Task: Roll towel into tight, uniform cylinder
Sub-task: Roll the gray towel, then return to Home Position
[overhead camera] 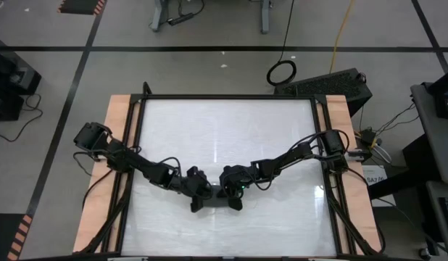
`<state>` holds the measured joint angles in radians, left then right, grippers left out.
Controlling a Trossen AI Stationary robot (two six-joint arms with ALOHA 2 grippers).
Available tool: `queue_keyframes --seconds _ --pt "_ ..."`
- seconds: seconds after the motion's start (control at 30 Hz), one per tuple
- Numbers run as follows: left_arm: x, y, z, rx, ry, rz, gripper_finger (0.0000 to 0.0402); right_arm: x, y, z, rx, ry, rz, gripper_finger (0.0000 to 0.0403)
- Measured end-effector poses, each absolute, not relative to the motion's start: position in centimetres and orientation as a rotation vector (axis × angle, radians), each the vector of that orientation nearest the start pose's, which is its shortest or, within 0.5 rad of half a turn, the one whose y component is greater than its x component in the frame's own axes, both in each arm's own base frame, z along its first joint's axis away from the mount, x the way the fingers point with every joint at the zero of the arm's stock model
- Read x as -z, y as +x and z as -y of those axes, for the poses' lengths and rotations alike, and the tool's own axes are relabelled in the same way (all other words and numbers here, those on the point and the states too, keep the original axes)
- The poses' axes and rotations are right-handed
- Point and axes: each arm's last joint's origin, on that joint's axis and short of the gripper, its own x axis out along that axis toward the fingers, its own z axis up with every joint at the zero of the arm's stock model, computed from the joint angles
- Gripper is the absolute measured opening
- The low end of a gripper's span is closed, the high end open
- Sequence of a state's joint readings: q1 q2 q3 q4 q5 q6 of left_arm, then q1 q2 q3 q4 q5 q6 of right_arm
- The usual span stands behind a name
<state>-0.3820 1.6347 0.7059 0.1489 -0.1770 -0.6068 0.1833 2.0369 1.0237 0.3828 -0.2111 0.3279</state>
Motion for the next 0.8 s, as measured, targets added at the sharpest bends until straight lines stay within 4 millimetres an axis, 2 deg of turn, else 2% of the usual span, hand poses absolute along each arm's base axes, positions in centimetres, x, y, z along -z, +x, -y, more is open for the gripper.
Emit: queue_keyframes --seconds 0.17,0.33,0.43,0.63,0.8 --pt "-13.2 27.7 10.4 -0.068 -0.322 -0.846 0.0013 -10.6 38.9 -7.8 -0.272 0.32 -0.693 0.0" --pt "-13.9 27.7 10.3 -0.076 -0.347 -0.831 0.0006 -11.1 38.9 -7.4 -0.265 0.332 -0.692 0.0" --pt "-15.1 27.6 10.2 -0.068 -0.365 -0.802 0.0007 -11.9 38.7 -7.0 -0.259 0.337 -0.683 0.0" --pt "-18.8 27.0 9.8 -0.024 -0.384 -0.675 0.0007 -15.1 38.4 -6.1 -0.258 0.317 -0.622 0.0" --pt "-21.7 25.8 8.6 -0.009 -0.427 -0.61 0.0006 -17.9 37.6 -5.6 -0.266 0.33 -0.596 0.0"
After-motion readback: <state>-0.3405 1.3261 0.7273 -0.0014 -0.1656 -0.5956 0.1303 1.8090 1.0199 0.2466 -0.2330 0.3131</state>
